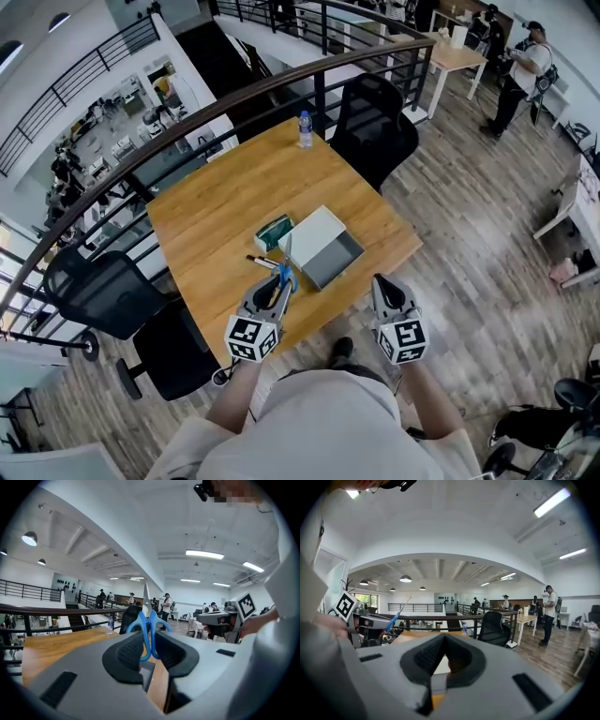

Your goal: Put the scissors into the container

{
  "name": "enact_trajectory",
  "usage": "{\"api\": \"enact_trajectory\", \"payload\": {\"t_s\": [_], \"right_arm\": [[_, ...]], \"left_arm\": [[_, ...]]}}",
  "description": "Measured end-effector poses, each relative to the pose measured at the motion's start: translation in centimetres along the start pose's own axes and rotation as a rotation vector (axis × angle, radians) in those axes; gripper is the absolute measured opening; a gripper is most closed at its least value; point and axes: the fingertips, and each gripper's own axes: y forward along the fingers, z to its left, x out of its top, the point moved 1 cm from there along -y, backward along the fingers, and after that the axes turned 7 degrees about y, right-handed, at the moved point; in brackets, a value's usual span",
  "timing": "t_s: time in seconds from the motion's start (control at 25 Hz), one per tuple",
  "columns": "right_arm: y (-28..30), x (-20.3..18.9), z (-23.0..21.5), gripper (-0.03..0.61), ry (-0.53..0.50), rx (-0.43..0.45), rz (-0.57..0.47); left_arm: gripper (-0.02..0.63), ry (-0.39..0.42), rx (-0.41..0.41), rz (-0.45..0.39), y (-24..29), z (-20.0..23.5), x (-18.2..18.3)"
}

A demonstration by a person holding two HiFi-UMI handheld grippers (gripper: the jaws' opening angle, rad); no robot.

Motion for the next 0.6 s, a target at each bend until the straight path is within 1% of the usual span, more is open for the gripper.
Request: {"api": "enact_trajectory", "payload": {"t_s": [0.44, 0.6], "right_arm": [[3.6, -0.6, -6.8, 0.002, 0.002, 0.086, 0.042], [4.4, -0.9, -8.5, 0.002, 0.010, 0.112, 0.062]], "left_arm": [[0.075, 0.002, 0.060, 0.028, 7.3, -2.1, 0.2], [0.075, 0.006, 0.079, 0.049, 9.1, -2.6, 0.1]]}}
